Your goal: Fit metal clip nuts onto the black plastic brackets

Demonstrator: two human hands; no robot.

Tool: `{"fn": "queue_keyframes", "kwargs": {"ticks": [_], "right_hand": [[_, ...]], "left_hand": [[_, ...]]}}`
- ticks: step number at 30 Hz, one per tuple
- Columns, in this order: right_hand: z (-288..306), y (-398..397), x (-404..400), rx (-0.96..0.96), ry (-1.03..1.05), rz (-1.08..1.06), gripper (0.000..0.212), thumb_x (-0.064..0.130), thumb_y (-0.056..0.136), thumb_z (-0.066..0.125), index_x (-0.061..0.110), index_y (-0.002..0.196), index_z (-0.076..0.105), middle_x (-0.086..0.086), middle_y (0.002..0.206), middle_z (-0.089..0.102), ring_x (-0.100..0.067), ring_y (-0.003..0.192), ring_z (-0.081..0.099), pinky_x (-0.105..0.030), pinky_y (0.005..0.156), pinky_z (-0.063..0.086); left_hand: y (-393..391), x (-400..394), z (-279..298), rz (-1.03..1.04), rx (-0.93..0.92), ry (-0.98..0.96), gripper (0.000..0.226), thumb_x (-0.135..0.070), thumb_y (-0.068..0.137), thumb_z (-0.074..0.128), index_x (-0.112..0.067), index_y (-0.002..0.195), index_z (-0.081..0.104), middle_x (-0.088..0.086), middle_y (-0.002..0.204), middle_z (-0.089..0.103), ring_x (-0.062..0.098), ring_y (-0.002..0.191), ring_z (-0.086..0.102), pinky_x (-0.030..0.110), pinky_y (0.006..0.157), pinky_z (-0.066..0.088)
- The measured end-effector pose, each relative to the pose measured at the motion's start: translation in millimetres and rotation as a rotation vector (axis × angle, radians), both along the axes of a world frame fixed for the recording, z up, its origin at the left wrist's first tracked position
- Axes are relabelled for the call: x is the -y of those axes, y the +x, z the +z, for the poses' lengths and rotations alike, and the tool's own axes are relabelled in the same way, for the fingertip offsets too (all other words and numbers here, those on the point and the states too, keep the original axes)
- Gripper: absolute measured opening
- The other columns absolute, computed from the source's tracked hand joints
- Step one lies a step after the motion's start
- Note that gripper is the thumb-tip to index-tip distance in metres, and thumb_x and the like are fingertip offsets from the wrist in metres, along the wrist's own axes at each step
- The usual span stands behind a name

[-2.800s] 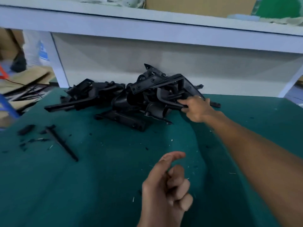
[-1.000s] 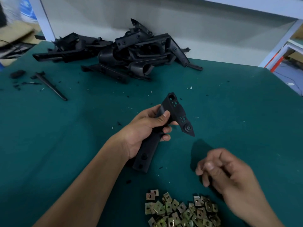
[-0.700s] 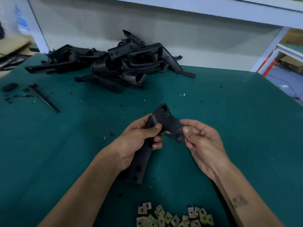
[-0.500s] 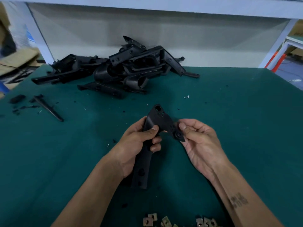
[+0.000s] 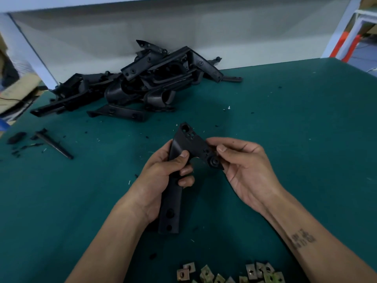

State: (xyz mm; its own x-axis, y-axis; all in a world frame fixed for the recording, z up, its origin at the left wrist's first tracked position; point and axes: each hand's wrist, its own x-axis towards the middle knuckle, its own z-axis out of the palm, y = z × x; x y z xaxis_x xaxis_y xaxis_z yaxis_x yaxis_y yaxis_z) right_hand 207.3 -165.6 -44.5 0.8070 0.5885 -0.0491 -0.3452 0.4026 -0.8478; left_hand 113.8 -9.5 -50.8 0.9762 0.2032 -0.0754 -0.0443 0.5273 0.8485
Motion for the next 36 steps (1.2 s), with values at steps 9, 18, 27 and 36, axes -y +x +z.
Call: {"fn": "queue_keyframes", "kwargs": {"ticks": [9, 18, 27, 36], "right_hand": [[3, -6, -5, 0.050, -0.086, -0.066, 0.032, -0.014, 0.087, 0.063, 0.011, 0.086, 0.083, -0.012, 0.086, 0.076, -0.017, 0.082, 0.071, -0.022, 0.076, 0.058], [8, -11, -2, -0.133, -0.017, -0.093, 0.015, 0.003, 0.071, 0.076, 0.007, 0.084, 0.081, -0.019, 0.090, 0.077, -0.021, 0.077, 0.075, -0.022, 0.067, 0.059], [18, -24, 1, -0.112, -0.081, -0.218, 0.016, 0.014, 0.068, 0.081, 0.011, 0.083, 0.080, -0.016, 0.094, 0.078, -0.023, 0.081, 0.077, -0.024, 0.066, 0.059], [16, -29, -5, -0.077, -0.079, -0.246, 0.011, 0.011, 0.066, 0.082, 0.010, 0.077, 0.080, -0.012, 0.083, 0.076, -0.020, 0.075, 0.073, -0.027, 0.069, 0.060]], "left_hand": [[-1, 0, 0, -0.014, 0.010, 0.009, 0.011, -0.005, 0.092, 0.063, -0.015, 0.096, 0.065, -0.003, 0.078, 0.045, 0.009, 0.059, 0.036, 0.021, 0.048, 0.033], [0, 7, 4, 0.069, 0.053, 0.153, 0.010, -0.008, 0.088, 0.067, -0.018, 0.088, 0.066, -0.004, 0.071, 0.046, 0.008, 0.055, 0.036, 0.020, 0.046, 0.034], [0, 8, 5, 0.070, 0.044, 0.214, 0.017, -0.009, 0.085, 0.068, -0.009, 0.099, 0.059, -0.004, 0.068, 0.044, 0.009, 0.055, 0.032, 0.020, 0.046, 0.033], [-1, 9, 7, 0.057, 0.024, 0.230, 0.015, -0.010, 0.085, 0.073, -0.013, 0.094, 0.062, -0.007, 0.065, 0.046, 0.007, 0.054, 0.035, 0.020, 0.045, 0.034]]}}
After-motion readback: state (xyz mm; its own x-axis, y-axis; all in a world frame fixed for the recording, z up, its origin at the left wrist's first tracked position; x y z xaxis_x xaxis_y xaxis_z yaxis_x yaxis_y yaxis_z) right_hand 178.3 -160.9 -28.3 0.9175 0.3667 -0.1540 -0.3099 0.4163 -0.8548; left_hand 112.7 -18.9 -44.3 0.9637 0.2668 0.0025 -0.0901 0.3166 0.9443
